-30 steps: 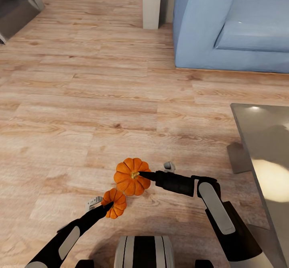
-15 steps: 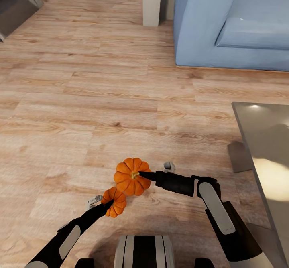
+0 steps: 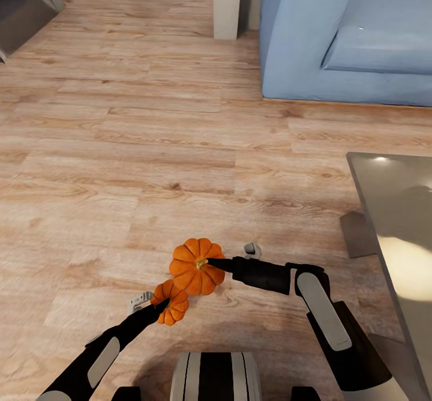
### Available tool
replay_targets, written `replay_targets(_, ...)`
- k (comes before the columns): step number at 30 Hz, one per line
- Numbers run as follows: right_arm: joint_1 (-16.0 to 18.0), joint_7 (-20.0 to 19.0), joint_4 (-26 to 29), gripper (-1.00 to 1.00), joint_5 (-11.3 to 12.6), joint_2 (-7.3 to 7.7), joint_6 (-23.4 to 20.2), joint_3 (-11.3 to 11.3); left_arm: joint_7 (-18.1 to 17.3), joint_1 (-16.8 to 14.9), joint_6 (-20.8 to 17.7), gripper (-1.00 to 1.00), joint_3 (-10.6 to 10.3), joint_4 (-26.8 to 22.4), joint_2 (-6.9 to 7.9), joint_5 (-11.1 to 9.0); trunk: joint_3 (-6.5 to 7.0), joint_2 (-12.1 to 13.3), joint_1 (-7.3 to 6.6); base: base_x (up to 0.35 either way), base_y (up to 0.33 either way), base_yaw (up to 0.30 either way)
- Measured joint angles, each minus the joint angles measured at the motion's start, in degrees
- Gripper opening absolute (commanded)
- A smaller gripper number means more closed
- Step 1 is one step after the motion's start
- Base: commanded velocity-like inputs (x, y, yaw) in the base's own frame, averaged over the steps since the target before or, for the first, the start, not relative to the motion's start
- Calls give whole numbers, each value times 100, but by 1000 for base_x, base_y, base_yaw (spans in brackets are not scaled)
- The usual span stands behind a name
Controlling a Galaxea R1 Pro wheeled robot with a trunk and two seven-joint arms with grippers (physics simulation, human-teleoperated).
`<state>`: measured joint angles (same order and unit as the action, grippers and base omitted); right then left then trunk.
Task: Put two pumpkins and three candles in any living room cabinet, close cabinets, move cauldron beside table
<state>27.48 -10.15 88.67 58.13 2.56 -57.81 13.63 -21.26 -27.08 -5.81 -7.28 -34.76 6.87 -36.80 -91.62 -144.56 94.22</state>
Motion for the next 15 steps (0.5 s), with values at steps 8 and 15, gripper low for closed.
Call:
replay_targets(8, 0, 0, -3, -100, 3, 1, 0, -2, 7, 0, -1, -100, 7, -4, 1, -1, 0, 0, 0, 0, 0, 0)
replay_targets(15, 0, 0, -8, -100, -4, -1, -23, -2, 7, -1, -2, -100, 8, -4, 1, 0, 0, 0, 0, 0, 0, 0)
